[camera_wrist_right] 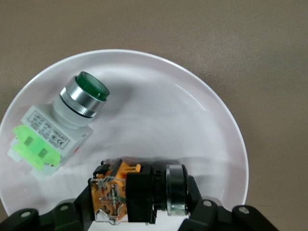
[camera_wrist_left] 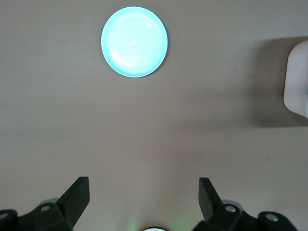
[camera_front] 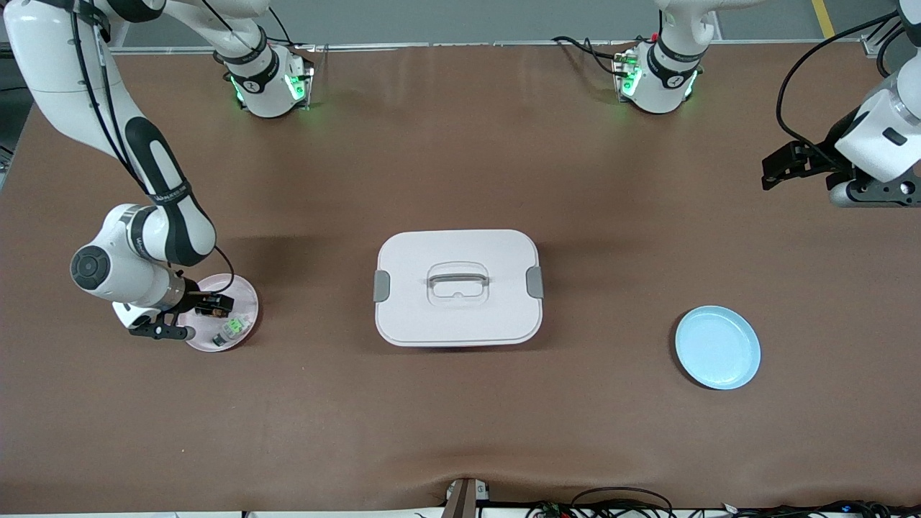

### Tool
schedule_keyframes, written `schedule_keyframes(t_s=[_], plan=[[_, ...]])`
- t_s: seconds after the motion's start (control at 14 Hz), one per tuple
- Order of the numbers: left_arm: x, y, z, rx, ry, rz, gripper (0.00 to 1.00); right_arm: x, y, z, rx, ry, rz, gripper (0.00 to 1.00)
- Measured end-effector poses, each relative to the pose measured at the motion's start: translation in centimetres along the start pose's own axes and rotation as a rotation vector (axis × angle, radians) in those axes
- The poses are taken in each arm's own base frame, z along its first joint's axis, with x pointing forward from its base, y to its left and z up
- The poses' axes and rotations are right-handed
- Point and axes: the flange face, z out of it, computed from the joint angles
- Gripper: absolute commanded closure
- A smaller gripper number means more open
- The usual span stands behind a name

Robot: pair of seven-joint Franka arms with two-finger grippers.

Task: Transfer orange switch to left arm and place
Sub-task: 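Lower the right gripper and grasp the black-and-orange switch, then lift the switch over the box with the right gripper while the left gripper approaches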

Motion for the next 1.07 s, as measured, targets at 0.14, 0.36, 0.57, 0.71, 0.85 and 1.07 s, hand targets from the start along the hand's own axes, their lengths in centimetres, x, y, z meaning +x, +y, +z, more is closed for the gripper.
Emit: schedule_keyframes(t_s=[0.14, 0.36, 0.57, 0.71, 0.85, 1.07], plan=[[0.0, 0.0, 0.1, 0.0, 0.0, 0.0, 0.0, 0.0, 0.2, 0.0, -0.001, 0.0, 0.003, 1.0], [0.1, 0.0, 0.1, 0.0, 0.006, 0.0, 0.0, -0.1, 0.0, -0.1, 0.048, -0.021, 0.07, 1.0], [0.1, 0.0, 0.1, 0.0, 0.006, 0.001, 0.0, 0.3, -1.5, -1.8, 0.085, -0.059, 0.145, 1.0], [0.1, 0.1, 0.1, 0.0, 0.006, 0.001, 0.0, 0.5, -3.1, -3.6, 0.095, -0.088, 0.192, 1.0], [0.1, 0.1, 0.1, 0.0, 0.006, 0.002, 0.0, 0.5, -5.2, -6.1, 0.104, -0.133, 0.246, 1.0], [0.1, 0.1, 0.0, 0.0, 0.006, 0.001, 0.0, 0.1, -10.5, -10.1, 0.12, -0.171, 0.353, 1.0]])
